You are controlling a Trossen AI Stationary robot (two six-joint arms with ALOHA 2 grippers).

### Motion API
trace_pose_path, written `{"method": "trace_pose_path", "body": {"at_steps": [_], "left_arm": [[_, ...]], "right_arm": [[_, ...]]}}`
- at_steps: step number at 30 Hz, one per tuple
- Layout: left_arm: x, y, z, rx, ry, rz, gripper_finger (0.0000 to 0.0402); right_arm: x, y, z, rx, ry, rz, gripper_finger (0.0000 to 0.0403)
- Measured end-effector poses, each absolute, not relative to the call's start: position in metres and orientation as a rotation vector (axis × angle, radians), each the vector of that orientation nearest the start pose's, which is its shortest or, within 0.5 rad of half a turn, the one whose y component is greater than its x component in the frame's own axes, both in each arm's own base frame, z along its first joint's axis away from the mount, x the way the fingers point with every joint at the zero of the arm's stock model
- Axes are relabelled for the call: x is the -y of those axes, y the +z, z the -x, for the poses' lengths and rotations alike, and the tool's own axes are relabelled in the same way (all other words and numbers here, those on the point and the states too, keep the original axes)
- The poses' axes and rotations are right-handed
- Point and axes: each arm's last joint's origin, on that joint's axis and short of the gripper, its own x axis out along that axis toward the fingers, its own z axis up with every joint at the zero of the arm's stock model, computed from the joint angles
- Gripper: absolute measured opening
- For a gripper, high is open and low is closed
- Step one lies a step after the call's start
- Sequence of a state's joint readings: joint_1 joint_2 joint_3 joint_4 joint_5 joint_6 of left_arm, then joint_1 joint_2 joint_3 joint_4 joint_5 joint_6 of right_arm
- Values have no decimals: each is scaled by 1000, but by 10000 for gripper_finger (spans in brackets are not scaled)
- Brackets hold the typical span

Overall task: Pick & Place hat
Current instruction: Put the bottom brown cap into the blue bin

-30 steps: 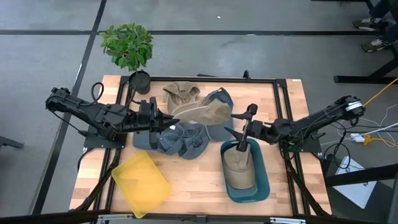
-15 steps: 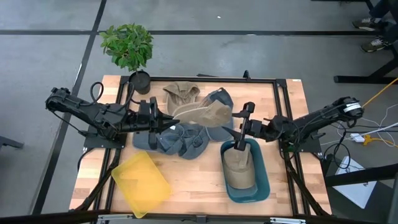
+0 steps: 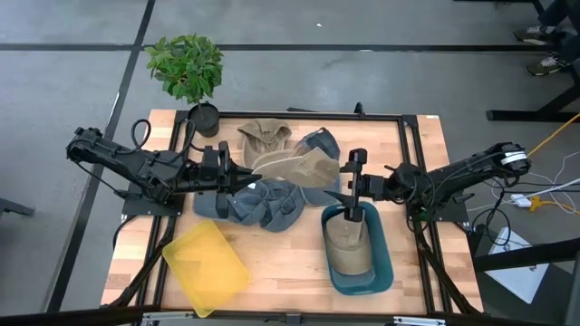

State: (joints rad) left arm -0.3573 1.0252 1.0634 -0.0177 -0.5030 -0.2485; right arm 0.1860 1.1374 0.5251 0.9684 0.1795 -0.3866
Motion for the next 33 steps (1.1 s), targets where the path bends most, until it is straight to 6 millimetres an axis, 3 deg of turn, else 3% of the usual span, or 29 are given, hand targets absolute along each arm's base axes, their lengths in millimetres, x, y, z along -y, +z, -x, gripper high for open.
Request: {"method": "trace_pose_path", "body": {"at_steps": [6, 14, 18, 25, 33], "left_arm": [[63, 402, -210, 56, 138, 259, 12], [64, 401, -212, 47, 132, 260, 12], [64, 400, -212, 45, 132, 259, 13], [65, 397, -212, 10, 128, 237, 13], [65, 391, -211, -52, 128, 204, 72]], "right_arm": [[-39, 282, -236, 328, -58, 322, 245], [-43, 292, -261, 284, -57, 364, 236], [-45, 294, -269, 207, -40, 370, 183], [-48, 293, -269, 184, -24, 352, 26], [-49, 292, -264, 120, 3, 275, 28]]}}
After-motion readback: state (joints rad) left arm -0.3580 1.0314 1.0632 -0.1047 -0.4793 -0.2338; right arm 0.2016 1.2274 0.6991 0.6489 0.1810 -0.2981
